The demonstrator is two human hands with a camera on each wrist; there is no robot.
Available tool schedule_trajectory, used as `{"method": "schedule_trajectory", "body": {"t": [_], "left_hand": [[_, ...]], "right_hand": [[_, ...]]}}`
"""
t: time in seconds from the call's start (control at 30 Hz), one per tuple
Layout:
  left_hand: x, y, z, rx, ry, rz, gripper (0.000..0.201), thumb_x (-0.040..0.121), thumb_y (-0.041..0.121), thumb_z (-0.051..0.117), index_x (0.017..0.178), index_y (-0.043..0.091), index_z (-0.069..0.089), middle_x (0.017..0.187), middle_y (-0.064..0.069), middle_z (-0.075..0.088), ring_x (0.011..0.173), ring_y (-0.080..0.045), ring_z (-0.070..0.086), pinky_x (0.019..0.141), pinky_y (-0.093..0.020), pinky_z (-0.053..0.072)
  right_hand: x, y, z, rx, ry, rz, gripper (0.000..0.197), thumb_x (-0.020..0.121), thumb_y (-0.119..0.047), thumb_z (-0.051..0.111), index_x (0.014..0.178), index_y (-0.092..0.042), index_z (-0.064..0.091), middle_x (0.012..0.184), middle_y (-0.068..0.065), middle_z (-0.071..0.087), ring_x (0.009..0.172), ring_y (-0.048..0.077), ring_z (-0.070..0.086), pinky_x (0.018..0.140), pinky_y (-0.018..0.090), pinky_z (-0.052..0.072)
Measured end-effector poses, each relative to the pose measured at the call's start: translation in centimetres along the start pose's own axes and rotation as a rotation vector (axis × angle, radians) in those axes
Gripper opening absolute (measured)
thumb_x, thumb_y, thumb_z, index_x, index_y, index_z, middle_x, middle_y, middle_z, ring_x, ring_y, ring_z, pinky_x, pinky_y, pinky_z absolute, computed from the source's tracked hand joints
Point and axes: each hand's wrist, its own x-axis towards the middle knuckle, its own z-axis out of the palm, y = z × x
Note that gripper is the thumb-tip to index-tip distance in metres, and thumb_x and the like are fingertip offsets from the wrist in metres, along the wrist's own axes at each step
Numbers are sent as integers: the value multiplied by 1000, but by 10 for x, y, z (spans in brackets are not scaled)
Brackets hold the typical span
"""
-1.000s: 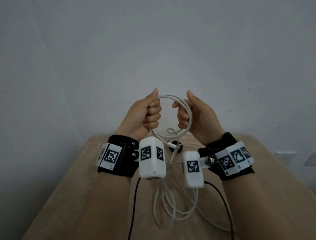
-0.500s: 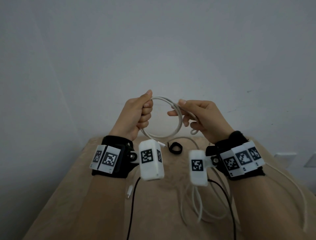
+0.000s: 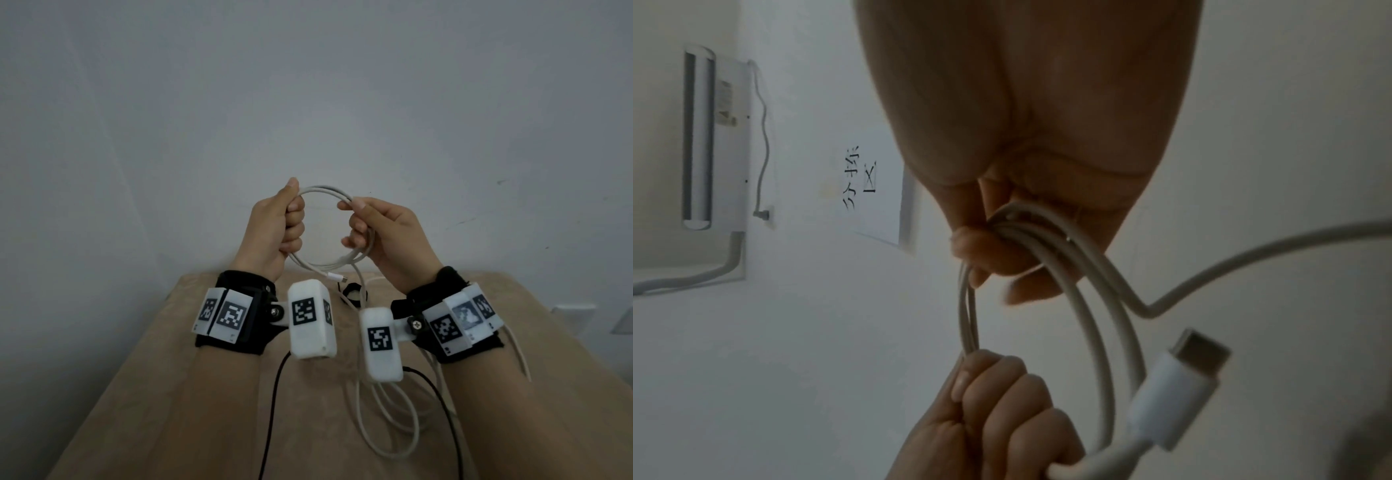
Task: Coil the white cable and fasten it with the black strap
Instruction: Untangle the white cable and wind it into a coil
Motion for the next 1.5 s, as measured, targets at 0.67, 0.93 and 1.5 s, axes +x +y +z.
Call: {"method": "schedule_trajectory", "body": {"t": [0.67,0.93,1.5], "left_hand": [[-6,-1,-5,608,-212,14,40,90,46,56,77,9,61,47,10,29,40,-6,19,40,-19,15],[-5,-1,-5,440,-224,75,38,92,39,56,57,22,54,53,5,23,41,-7,14,38,-17,11],[-1,4,-16,25,-60,51,43,93,39,55,59,21,35,50,9,21,37,-4,15,35,-17,12]], "right_hand": [[-2,2,-1,-244,-139,152,22,97,-14,50,87,-3,67,53,-5,43,42,6,26,42,17,25],[-3,-2,0,-130,-143,153,28,97,-22,50,85,-3,67,56,2,48,43,9,32,43,19,30],[-4,0,-2,244,-251,152,41,91,-37,44,98,-2,64,63,1,55,54,14,51,67,29,50]]}}
